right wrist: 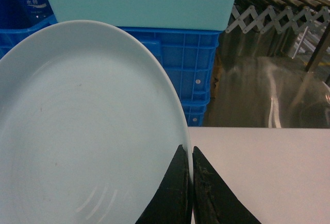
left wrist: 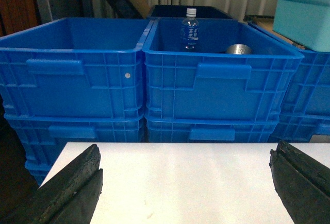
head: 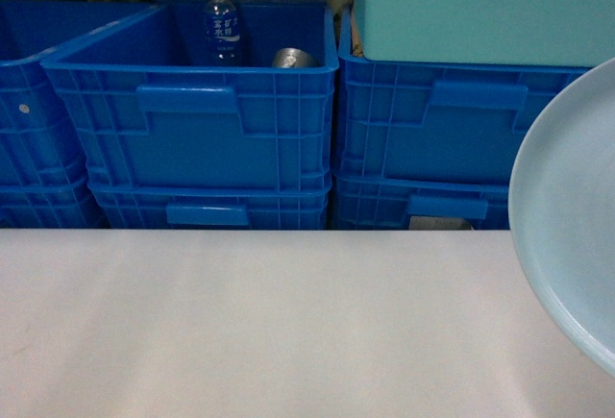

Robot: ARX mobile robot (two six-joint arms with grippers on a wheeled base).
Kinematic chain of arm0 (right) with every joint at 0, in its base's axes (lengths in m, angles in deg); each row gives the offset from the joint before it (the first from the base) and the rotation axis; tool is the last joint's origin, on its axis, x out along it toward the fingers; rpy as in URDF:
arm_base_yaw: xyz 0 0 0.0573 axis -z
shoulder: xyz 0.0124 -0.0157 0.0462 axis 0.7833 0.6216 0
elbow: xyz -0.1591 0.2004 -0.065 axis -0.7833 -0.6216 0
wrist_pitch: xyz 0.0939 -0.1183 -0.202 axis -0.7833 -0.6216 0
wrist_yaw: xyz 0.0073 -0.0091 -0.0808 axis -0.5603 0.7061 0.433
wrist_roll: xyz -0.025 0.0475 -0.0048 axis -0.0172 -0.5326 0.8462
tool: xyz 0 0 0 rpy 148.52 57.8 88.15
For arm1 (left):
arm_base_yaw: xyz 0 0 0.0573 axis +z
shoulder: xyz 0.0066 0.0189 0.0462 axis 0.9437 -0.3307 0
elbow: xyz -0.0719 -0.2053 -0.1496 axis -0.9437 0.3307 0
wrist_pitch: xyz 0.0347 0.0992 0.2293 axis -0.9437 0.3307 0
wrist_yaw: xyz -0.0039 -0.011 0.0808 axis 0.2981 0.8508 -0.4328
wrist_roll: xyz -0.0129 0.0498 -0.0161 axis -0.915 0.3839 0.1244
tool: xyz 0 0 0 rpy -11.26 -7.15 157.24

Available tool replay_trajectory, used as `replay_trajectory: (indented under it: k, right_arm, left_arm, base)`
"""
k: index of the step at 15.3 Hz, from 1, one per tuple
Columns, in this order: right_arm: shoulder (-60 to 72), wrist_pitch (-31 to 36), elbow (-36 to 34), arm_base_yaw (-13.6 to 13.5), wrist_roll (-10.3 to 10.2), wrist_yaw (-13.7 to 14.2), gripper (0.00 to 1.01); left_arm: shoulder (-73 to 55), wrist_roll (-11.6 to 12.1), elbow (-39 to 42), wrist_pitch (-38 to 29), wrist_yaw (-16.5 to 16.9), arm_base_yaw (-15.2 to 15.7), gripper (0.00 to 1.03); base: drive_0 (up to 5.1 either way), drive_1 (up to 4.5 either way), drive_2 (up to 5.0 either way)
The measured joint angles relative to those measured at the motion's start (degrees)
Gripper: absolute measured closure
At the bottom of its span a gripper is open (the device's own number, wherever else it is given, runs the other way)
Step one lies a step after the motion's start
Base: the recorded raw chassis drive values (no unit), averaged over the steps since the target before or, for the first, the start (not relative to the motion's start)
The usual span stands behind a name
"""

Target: Place blue tray on left shelf second layer neatly

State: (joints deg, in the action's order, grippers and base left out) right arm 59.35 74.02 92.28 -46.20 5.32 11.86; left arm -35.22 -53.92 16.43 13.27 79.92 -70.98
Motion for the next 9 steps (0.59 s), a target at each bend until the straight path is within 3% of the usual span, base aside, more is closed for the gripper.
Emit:
replay_trajectory:
  k: [1,3,7,9]
  right_arm:
    - [-0.2,-0.9,-0.3,1.1,-0.3,-0.7,0.99]
    - [-1.5,-3.9,-1.9,0.7,-0.3,-0.8,0.99]
    - [-4.0,-4.5,-2.1,-4.5,-0.3,2.4,0.99]
    - [-3.1,-3.5,-2.1,-5.8,-0.3,3.8,0.99]
  left_arm:
    - [0.0,0.0,0.0,0.0,0.0,0.0,0.05]
    - [0.0,0.0,0.0,0.0,0.0,0.0,0.05]
    - [0.0,0.0,0.0,0.0,0.0,0.0,0.05]
    - [0.0,0.0,0.0,0.0,0.0,0.0,0.05]
  base:
    - [0.0,0.0,0.0]
    - [0.0,0.0,0.0]
    - [0.0,0.0,0.0]
    - [0.0,0.0,0.0]
